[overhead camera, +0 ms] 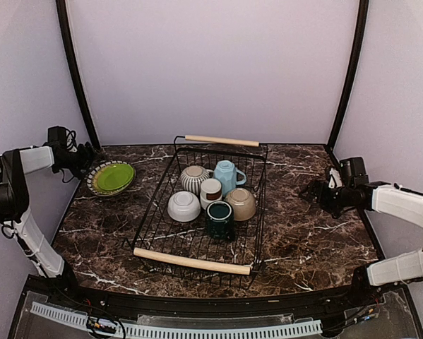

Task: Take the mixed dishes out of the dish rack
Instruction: Place the plate on the plate, then grab the cup from the dish rack.

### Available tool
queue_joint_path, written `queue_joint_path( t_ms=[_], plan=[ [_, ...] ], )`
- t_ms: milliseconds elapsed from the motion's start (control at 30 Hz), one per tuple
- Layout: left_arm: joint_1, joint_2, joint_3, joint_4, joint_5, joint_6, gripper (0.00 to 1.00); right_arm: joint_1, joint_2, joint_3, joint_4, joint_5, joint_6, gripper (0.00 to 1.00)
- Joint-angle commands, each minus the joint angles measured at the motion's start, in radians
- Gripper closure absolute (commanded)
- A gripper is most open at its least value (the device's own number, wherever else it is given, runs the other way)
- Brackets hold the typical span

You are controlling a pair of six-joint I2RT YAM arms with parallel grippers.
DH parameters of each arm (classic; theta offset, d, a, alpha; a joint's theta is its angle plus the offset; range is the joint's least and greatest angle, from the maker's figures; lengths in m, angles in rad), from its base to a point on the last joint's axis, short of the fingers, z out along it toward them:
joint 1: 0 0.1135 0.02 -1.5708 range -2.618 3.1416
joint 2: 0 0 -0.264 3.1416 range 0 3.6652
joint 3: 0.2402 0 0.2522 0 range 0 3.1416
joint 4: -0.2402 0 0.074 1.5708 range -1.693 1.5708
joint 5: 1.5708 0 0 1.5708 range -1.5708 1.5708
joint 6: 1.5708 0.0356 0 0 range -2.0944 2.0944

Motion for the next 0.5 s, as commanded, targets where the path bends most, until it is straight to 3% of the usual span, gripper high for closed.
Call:
queue_joint_path(
  t_ms=[0, 200, 467],
  plan=[
    [-0.001, -0.099, -0.041, 0.038, 0.0, 0.02, 0.14, 0.009, -0.005, 0.048, 0.0, -0.018, 0.01, 0.01],
    [-0.042, -0.166, -0.049, 0.065, 0.032, 0.036, 0.13, 0.053, -0.011, 0.101, -0.027, -0.029, -0.005, 0.01],
    [-0.187, -0.212, -0.01, 0.066, 0.07, 0.133, 0.12, 0.167, -0.009, 0.199, -0.073, 0.0, -0.034, 0.01]
  ],
)
